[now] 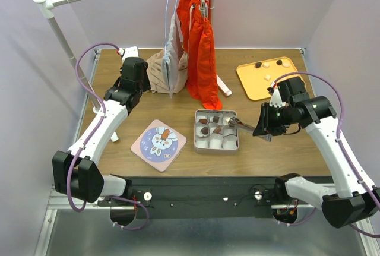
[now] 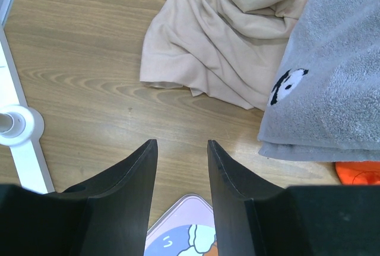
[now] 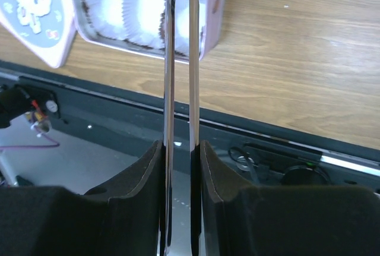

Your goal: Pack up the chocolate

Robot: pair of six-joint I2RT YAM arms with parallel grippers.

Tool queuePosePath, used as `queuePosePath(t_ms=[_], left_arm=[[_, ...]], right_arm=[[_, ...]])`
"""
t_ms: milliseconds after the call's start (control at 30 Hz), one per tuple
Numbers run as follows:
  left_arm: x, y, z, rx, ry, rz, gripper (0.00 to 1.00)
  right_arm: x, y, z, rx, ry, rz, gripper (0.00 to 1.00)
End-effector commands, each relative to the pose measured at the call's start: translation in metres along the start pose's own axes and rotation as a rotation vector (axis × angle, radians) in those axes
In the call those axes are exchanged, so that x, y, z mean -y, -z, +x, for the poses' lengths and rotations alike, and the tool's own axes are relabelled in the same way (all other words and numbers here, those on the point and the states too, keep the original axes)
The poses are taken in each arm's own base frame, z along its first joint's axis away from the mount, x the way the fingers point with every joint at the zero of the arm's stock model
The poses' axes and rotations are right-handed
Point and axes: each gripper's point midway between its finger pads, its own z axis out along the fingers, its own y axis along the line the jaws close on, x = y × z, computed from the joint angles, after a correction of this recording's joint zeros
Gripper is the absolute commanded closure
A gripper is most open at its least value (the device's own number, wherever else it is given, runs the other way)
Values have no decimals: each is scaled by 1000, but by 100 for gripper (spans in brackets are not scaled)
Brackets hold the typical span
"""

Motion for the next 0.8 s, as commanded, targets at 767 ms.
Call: queuePosePath(t_ms=[767], left_arm=[[-4, -4, -9, 20, -2, -18, 51]], right_arm=[[-3, 8, 2, -7, 26, 20, 80]])
